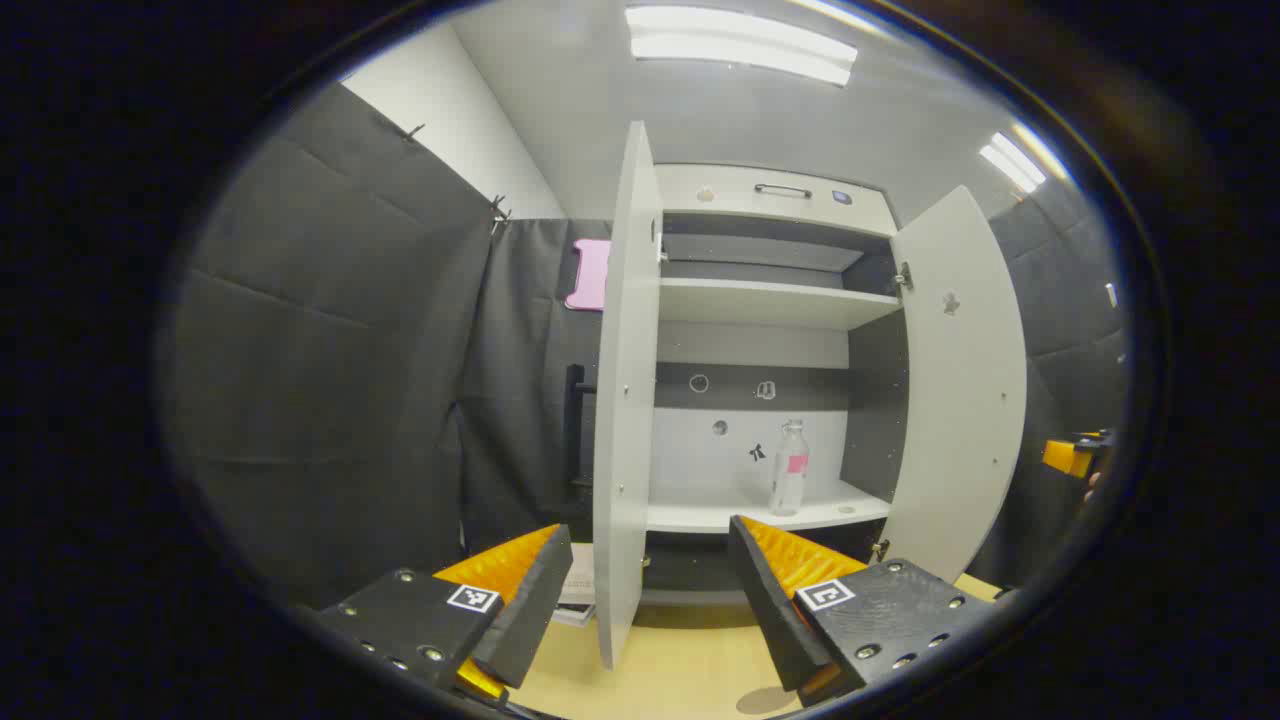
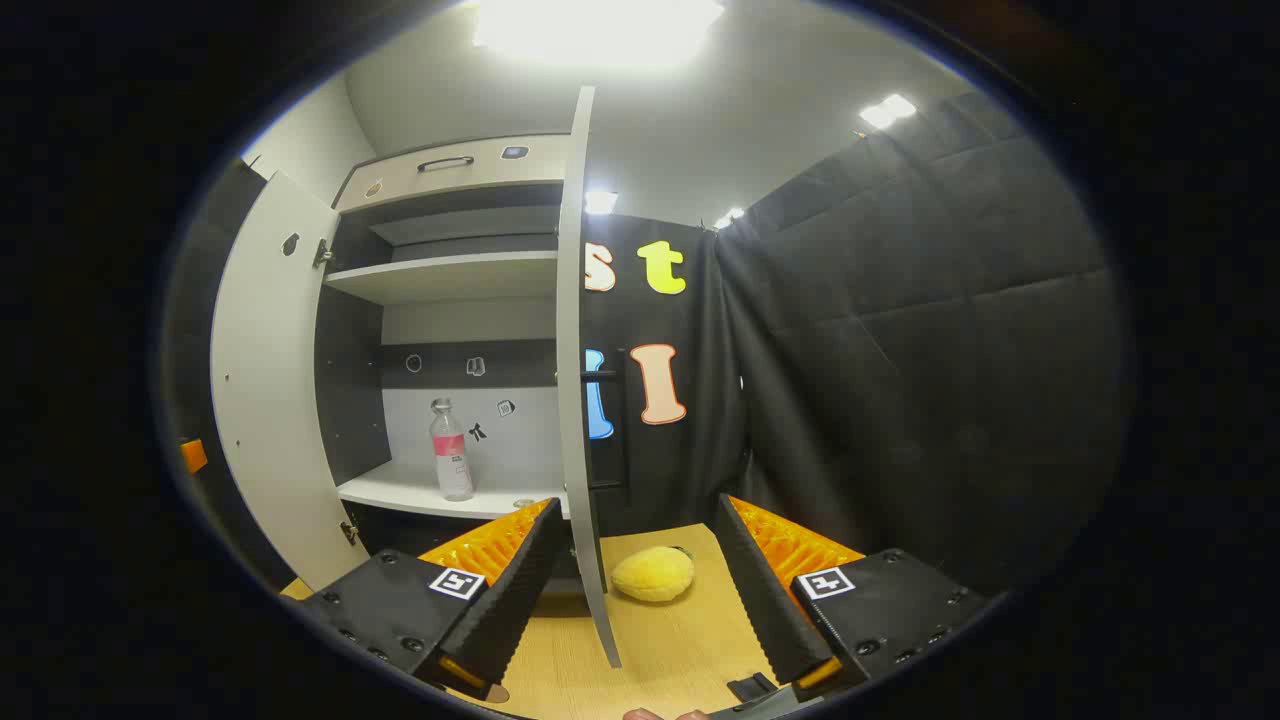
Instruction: Grasp the bottle in the cabinet with the left hand and place it on the coaster, then close the right door with the right hand and the left door with the left hand.
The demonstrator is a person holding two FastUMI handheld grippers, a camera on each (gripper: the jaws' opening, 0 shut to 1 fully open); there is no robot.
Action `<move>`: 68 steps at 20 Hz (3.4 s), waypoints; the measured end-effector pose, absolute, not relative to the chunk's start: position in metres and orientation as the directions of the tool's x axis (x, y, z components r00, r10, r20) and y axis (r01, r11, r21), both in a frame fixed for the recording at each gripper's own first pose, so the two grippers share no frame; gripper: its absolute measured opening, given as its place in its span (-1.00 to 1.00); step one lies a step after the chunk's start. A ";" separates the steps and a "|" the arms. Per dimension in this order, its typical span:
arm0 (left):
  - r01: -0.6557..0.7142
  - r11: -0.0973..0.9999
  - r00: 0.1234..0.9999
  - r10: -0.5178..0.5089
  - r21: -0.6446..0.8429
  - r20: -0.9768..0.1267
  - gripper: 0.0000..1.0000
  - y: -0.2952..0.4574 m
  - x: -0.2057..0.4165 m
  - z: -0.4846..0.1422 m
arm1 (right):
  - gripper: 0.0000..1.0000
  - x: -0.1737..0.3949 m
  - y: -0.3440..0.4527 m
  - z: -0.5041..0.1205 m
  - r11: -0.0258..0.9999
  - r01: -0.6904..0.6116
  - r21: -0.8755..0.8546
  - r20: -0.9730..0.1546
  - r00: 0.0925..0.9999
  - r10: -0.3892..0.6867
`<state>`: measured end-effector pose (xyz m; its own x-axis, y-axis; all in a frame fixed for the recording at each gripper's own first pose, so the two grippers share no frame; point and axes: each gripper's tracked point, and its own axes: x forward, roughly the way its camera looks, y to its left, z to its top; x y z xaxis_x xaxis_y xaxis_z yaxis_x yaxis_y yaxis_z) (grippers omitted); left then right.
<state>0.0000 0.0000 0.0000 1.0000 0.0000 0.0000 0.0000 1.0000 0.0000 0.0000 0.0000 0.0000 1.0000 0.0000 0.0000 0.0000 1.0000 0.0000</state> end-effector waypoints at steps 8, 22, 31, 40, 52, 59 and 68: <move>0.060 0.998 0.998 -0.060 0.014 -0.018 0.96 -0.019 0.001 -0.011 | 0.95 -0.011 -0.021 -0.012 0.998 0.060 0.011 -0.016 0.998 -0.060; 0.189 0.981 0.981 -0.186 0.054 -0.045 0.84 -0.106 0.101 -0.020 | 0.93 0.065 -0.065 -0.029 0.986 0.168 -0.003 -0.029 0.985 -0.168; 0.313 0.949 0.950 -0.313 0.028 -0.020 0.83 -0.185 0.217 -0.009 | 0.93 0.114 -0.107 -0.038 0.967 0.252 0.037 -0.036 0.967 -0.251; 0.344 0.939 0.935 -0.343 0.000 -0.093 0.84 -0.244 0.326 -0.039 | 0.93 0.127 -0.158 -0.064 0.936 0.351 0.035 -0.086 0.934 -0.347; 0.302 0.952 0.949 -0.296 0.041 -0.110 0.94 -0.275 0.407 -0.067 | 0.95 0.175 -0.172 -0.070 0.961 0.271 0.052 -0.065 0.961 -0.268; 0.313 0.949 0.943 -0.307 0.025 -0.131 0.94 -0.287 0.429 -0.083 | 0.93 0.190 -0.169 -0.079 0.975 0.207 0.078 -0.059 0.978 -0.202; 0.288 0.957 0.954 -0.284 0.029 -0.092 0.34 -0.279 0.402 -0.058 | 0.93 0.172 -0.186 -0.087 0.969 0.231 0.082 -0.079 0.971 -0.225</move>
<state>0.4017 -0.2789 -0.0583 0.9543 -0.2843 -0.0923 0.2880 0.9572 0.0289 0.1720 -0.1858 -0.0869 0.9711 -0.2252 -0.0791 0.2315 0.9694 0.0820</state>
